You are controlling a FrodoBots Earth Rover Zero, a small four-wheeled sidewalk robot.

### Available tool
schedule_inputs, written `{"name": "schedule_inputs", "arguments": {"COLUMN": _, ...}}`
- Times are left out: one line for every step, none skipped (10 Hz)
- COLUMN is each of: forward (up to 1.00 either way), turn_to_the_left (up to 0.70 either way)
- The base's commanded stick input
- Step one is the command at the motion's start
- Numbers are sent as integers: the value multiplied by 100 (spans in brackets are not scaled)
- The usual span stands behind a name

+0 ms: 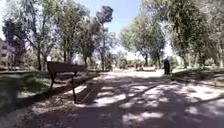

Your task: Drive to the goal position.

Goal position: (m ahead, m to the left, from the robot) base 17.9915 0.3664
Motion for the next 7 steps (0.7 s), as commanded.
{"name": "schedule_inputs", "arguments": {"forward": 85, "turn_to_the_left": 0}}
{"name": "schedule_inputs", "arguments": {"forward": 85, "turn_to_the_left": 0}}
{"name": "schedule_inputs", "arguments": {"forward": 85, "turn_to_the_left": 0}}
{"name": "schedule_inputs", "arguments": {"forward": 85, "turn_to_the_left": 0}}
{"name": "schedule_inputs", "arguments": {"forward": 85, "turn_to_the_left": 0}}
{"name": "schedule_inputs", "arguments": {"forward": 85, "turn_to_the_left": 0}}
{"name": "schedule_inputs", "arguments": {"forward": 85, "turn_to_the_left": 0}}
